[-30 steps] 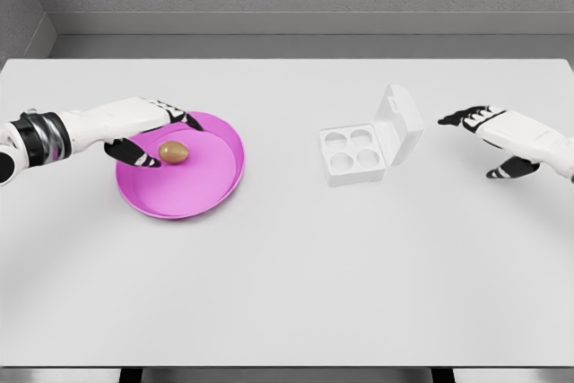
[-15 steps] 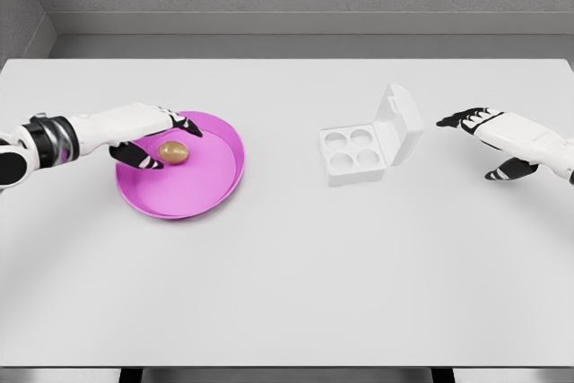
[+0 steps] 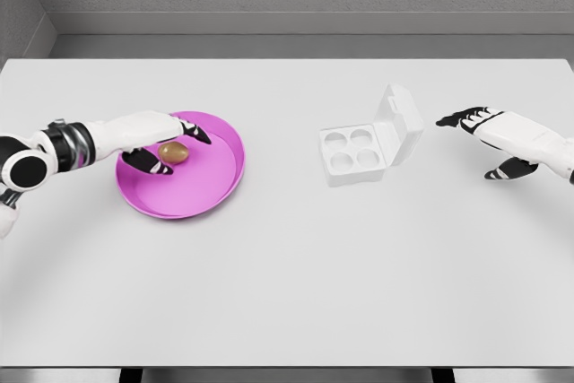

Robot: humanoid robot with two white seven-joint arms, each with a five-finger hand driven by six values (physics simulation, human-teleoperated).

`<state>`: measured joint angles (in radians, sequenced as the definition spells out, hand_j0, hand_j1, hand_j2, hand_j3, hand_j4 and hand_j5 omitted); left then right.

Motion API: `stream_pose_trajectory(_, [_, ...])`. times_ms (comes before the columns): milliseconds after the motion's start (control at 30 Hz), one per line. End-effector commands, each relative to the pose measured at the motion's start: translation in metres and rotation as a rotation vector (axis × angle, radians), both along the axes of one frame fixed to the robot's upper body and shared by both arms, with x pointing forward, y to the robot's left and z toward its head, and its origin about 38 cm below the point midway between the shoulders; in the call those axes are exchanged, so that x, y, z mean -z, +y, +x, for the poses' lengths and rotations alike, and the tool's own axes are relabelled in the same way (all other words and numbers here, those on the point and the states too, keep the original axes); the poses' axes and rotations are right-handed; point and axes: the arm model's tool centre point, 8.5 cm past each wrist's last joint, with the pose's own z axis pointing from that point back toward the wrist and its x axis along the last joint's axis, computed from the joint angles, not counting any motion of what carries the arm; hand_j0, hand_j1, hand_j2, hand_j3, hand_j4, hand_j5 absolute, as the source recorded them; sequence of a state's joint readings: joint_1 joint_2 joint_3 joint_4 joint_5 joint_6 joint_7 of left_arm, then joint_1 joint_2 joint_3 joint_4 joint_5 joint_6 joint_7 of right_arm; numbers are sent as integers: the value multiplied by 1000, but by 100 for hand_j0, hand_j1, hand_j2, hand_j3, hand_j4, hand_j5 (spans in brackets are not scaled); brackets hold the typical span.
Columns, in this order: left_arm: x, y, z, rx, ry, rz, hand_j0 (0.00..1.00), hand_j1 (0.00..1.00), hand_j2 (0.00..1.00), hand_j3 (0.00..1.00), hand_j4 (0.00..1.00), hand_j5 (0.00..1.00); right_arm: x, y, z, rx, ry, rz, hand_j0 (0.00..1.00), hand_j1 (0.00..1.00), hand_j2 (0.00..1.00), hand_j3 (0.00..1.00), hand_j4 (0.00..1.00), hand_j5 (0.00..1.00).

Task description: Pack egg into the box and close the box lid

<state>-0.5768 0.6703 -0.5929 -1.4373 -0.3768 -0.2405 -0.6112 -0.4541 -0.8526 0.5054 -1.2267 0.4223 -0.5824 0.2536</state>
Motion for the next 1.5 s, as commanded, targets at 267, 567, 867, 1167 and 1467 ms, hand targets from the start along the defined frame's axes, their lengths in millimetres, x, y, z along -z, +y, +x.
stream_pose_trajectory(267, [10, -1, 10, -24, 15, 5, 79, 79, 79, 79, 79, 79, -1, -1, 0, 1, -1, 6, 100, 100, 100, 100, 100, 100])
stream_pose_trajectory(567, [21, -4, 13, -38, 33, 11, 79, 79, 79, 79, 79, 79, -1, -1, 0, 1, -1, 2, 100, 100, 100, 100, 100, 100])
stream_pose_trajectory(867, [23, -11, 17, -38, 33, 6, 74, 74, 74, 74, 74, 74, -1, -1, 0, 2, -2, 3, 100, 100, 100, 100, 100, 100])
stream_pose_trajectory(1167, [22, -10, 16, -41, 31, 3, 74, 74, 74, 74, 74, 74, -1, -1, 0, 2, -2, 3, 100, 100, 100, 100, 100, 100])
stream_pose_trajectory(1467, [20, -10, 15, -40, 28, -3, 81, 81, 81, 81, 81, 81, -1, -1, 0, 3, -2, 3, 100, 100, 100, 100, 100, 100])
